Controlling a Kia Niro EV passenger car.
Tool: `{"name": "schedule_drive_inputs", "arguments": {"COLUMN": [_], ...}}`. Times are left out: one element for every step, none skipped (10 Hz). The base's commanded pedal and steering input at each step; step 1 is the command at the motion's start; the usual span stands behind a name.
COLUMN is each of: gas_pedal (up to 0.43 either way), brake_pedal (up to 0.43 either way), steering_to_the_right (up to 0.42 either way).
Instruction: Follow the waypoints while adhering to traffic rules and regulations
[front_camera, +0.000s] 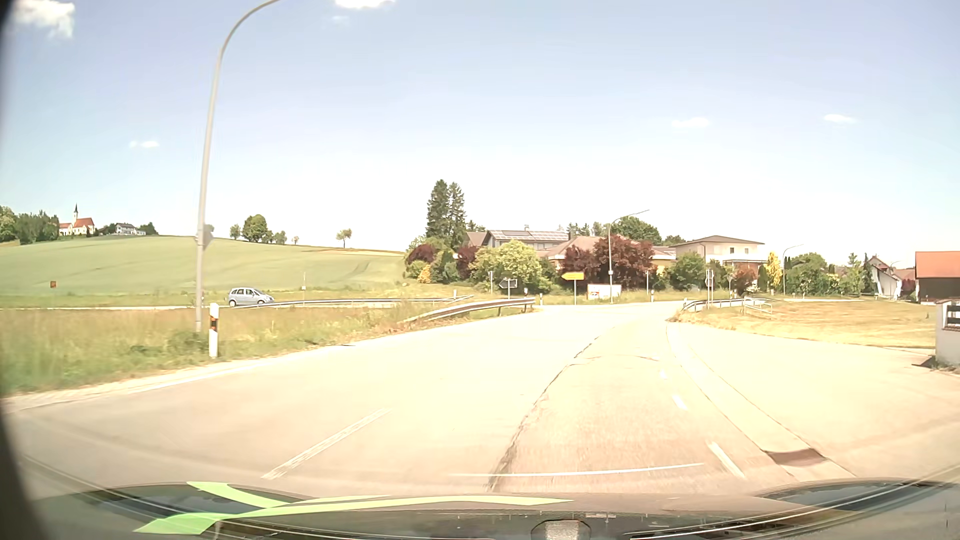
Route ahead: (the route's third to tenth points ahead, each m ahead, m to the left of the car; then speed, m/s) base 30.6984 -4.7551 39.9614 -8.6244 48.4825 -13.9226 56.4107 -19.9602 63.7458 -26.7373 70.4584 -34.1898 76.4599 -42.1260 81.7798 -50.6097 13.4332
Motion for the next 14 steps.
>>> {"name": "schedule_drive_inputs", "arguments": {"gas_pedal": [0.11,0.11,0.118,0.118,0.13,0.13,0.13,0.13,0.13,0.13,0.13,0.13,0.13,0.13], "brake_pedal": [0.0,0.0,0.0,0.0,0.0,0.0,0.0,0.0,0.0,0.0,0.0,0.0,0.0,0.0], "steering_to_the_right": [0.052,0.055,0.059,0.06,0.06,0.058,0.058,0.058,0.058,0.058,0.057,0.055,0.053,0.051]}}
